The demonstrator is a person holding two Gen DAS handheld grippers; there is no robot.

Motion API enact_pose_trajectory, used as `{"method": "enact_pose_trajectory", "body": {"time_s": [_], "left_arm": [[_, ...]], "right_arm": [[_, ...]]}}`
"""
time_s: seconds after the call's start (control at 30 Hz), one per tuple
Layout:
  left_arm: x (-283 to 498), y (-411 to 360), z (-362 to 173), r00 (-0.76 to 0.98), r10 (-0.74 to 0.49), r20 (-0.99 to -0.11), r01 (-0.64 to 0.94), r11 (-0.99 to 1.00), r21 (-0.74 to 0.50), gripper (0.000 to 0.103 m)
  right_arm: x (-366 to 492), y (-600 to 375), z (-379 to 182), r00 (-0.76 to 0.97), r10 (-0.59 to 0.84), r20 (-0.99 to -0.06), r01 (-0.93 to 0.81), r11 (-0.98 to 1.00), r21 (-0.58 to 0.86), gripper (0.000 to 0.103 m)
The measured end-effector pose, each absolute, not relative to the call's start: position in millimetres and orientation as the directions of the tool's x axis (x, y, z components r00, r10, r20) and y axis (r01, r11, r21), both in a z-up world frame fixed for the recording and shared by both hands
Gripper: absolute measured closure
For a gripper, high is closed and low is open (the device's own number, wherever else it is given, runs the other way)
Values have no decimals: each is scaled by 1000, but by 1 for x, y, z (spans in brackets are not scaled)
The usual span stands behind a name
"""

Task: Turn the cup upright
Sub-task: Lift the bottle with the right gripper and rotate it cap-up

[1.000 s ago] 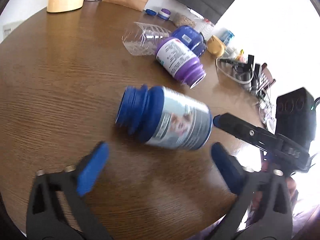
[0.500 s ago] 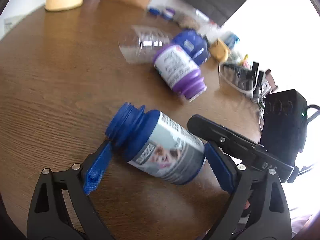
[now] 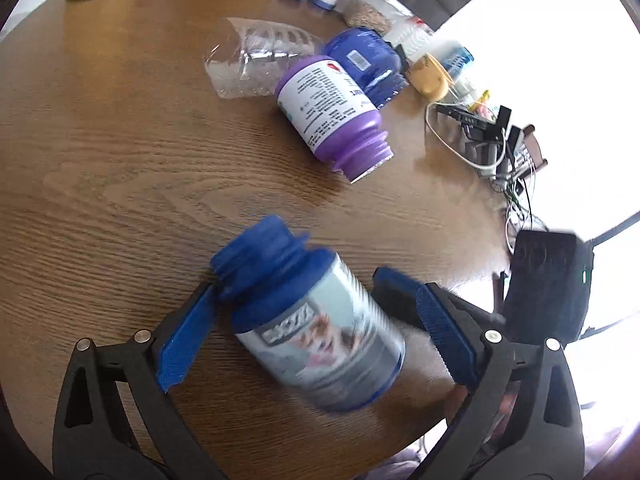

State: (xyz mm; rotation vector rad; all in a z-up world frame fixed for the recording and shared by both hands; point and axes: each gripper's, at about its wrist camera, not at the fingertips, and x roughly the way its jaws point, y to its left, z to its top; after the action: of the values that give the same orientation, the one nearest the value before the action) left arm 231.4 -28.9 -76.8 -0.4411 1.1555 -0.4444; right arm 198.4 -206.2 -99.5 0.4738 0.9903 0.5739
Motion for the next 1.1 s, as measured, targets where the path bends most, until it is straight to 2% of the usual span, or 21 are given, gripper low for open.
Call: {"method": "enact_pose_trajectory", "body": {"time_s": [0.07, 0.33, 0.37, 0.4, 0.43, 0.47, 0.57, 0.6, 0.63, 0.67, 0.73, 0.83, 0.97, 1.1], "left_arm": [[231, -30, -79, 330, -528, -782, 89, 842, -531, 5], [207, -36, -73, 299, -347, -889, 95, 938, -334, 4], [204, -40, -75, 292, -355, -888, 111, 935, -337, 7], [202, -43, -77, 286, -345, -894, 111, 938, -327, 15], [202, -44, -80, 287, -323, -902, 105, 946, -305, 34], [203, -46, -82, 286, -324, -902, 105, 946, -307, 39], [204, -47, -77, 325, -294, -899, 111, 956, -272, 39], [204, -47, -75, 341, -284, -896, 122, 959, -257, 40], [202, -47, -73, 356, -284, -890, 139, 958, -250, 40], [200, -49, -68, 382, -289, -878, 176, 955, -238, 40], [194, -51, -64, 409, -289, -866, 223, 951, -213, 40], [186, -57, -57, 444, -291, -848, 295, 941, -168, 41], [179, -57, -50, 483, -329, -812, 359, 920, -159, 41], [176, -58, -46, 511, -391, -766, 420, 891, -174, 42]], "right_arm": [[194, -198, -98, 409, 658, -632, -258, 748, 612, 55], [181, -200, -100, 405, 649, -644, -278, 758, 590, 55], [180, -206, -100, 419, 640, -644, -265, 764, 588, 55], [179, -211, -99, 431, 633, -642, -253, 768, 588, 55], [179, -217, -99, 441, 630, -639, -242, 769, 592, 55], [178, -221, -98, 449, 627, -636, -232, 769, 595, 55], [177, -229, -97, 455, 638, -621, -229, 758, 610, 55], [176, -231, -96, 454, 645, -615, -228, 752, 619, 54], [178, -232, -96, 453, 656, -603, -225, 739, 635, 42], [179, -233, -96, 450, 683, -576, -222, 710, 668, 26], [185, -235, -97, 416, 778, -471, -217, 588, 779, 13], [204, -225, -100, 322, 875, -362, -189, 434, 881, 13], [223, -201, -110, 233, 896, -378, -124, 413, 902, 13], [231, -180, -117, 166, 922, -350, -96, 368, 925, 13]]}}
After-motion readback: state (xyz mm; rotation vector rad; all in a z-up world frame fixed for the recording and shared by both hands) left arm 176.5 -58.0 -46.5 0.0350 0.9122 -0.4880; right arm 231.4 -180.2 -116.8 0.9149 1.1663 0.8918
